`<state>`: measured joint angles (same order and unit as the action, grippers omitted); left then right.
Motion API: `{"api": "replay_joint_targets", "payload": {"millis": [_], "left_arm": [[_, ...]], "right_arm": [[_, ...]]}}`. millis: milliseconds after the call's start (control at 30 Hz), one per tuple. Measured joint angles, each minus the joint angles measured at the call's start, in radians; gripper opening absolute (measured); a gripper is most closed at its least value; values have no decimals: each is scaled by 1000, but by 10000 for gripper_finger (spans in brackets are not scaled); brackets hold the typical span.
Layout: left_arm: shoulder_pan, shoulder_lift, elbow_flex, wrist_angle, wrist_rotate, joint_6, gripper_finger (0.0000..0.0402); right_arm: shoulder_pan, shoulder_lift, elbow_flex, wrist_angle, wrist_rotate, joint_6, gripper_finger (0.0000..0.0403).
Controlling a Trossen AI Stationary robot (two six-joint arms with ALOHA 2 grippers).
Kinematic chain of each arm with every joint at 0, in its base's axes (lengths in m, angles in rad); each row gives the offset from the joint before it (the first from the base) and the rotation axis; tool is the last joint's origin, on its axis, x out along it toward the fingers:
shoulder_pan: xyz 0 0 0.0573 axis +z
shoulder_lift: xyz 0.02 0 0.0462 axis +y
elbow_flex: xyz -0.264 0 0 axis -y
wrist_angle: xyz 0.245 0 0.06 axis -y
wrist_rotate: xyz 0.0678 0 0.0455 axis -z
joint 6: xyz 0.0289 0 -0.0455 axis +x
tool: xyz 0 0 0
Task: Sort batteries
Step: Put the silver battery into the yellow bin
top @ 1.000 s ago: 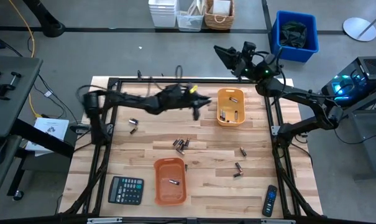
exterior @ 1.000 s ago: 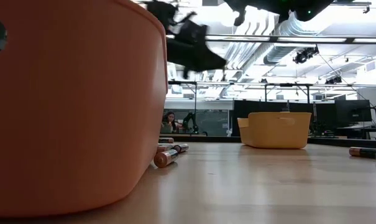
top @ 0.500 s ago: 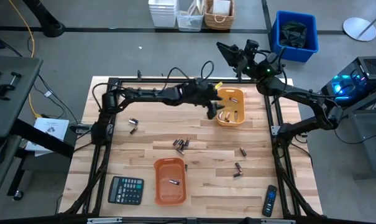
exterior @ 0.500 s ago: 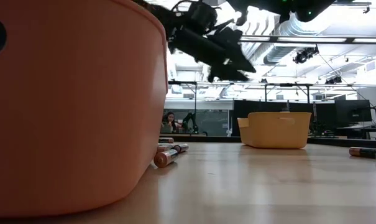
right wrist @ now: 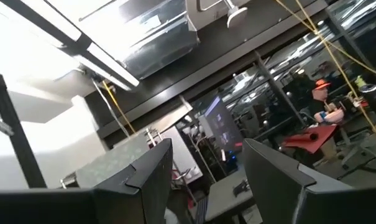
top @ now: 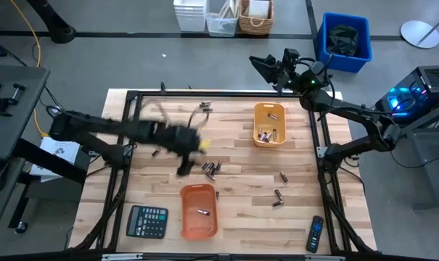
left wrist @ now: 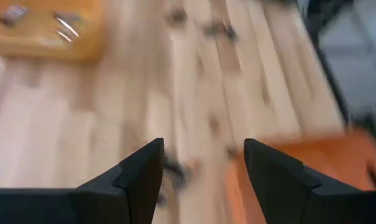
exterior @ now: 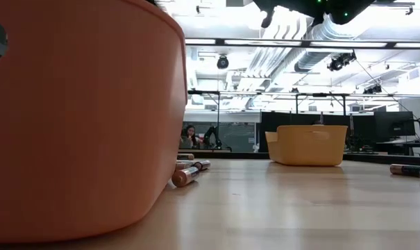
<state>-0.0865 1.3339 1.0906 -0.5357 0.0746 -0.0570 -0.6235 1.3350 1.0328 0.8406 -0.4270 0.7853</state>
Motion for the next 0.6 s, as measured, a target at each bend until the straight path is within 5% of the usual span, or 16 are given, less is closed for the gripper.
{"api": "replay_joint_targets", "payload": {"millis": [200, 600], "left_arm": [[-261, 39, -80, 43, -98, 2, 212], [-364, 323, -80, 353, -11, -147, 212]], "right_arm": [[7, 0, 0, -5, -43, 22, 190], [114, 0, 0, -73, -43, 45, 190]]}}
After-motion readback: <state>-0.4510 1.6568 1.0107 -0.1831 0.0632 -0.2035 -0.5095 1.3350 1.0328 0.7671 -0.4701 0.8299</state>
